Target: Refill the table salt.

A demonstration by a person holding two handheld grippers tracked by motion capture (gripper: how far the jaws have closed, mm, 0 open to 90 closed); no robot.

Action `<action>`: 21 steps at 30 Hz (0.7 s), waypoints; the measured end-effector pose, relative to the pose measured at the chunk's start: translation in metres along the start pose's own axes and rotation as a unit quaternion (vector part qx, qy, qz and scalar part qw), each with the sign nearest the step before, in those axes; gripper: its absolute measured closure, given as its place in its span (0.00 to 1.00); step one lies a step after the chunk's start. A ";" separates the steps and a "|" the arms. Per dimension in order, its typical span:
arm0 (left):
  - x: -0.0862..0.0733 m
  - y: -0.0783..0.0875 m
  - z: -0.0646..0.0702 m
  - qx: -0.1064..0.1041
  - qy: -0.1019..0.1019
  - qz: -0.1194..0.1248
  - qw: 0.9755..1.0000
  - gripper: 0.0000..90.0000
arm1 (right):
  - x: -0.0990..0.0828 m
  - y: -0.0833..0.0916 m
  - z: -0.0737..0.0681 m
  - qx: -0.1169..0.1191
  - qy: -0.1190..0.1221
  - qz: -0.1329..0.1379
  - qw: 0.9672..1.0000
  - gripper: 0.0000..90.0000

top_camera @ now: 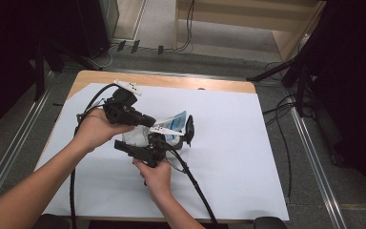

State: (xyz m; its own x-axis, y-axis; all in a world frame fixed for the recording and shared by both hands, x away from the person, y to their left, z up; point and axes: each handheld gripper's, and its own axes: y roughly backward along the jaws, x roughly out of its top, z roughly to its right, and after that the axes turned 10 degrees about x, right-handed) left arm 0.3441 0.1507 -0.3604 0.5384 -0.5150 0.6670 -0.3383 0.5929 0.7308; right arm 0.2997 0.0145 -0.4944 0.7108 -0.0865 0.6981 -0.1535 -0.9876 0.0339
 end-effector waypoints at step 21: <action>0.003 0.000 0.002 -0.001 -0.003 0.000 1.000 0.99 | 0.002 0.001 0.000 0.002 0.003 0.003 1.000 0.61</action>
State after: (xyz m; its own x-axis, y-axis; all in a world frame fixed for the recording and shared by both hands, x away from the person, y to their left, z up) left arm 0.3442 0.1484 -0.3584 0.5331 -0.5189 0.6682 -0.3367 0.5945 0.7302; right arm 0.3007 0.0129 -0.4933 0.7058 -0.0907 0.7026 -0.1537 -0.9877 0.0270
